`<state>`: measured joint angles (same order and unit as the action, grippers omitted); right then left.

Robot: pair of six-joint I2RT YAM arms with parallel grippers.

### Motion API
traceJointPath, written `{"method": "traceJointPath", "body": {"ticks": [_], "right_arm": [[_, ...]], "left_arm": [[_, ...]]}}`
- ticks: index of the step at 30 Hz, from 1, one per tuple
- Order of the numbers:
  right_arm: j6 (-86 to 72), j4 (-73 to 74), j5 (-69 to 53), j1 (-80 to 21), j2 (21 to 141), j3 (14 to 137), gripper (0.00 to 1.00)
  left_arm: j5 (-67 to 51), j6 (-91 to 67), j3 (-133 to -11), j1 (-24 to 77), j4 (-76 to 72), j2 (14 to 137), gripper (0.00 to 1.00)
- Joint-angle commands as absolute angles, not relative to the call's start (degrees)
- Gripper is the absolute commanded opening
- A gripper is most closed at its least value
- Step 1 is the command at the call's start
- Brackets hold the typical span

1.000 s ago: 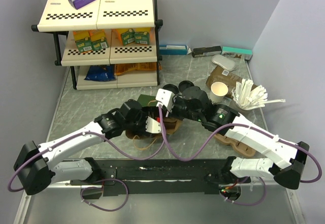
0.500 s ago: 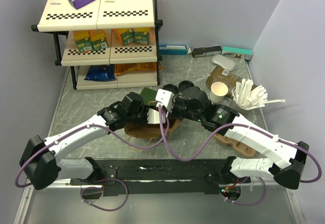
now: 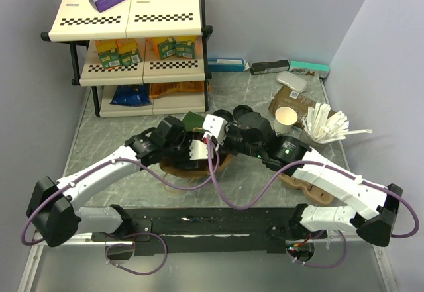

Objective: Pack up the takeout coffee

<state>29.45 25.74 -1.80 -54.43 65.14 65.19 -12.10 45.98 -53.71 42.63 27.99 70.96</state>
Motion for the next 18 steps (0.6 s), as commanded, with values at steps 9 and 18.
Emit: {"method": "traceJointPath", "body": {"ticks": [9, 18], "right_arm": [[28.9, 24.3, -3.1, -54.6, 65.6, 66.5, 0.00], [26.5, 27.2, -4.4, -52.0, 67.3, 68.7, 0.00]], "left_arm": [[-7.7, 45.6, -52.7, 41.0, 24.6, 69.3, 0.76], [-21.4, 53.5, -46.7, 36.9, 21.0, 59.0, 0.80]]}}
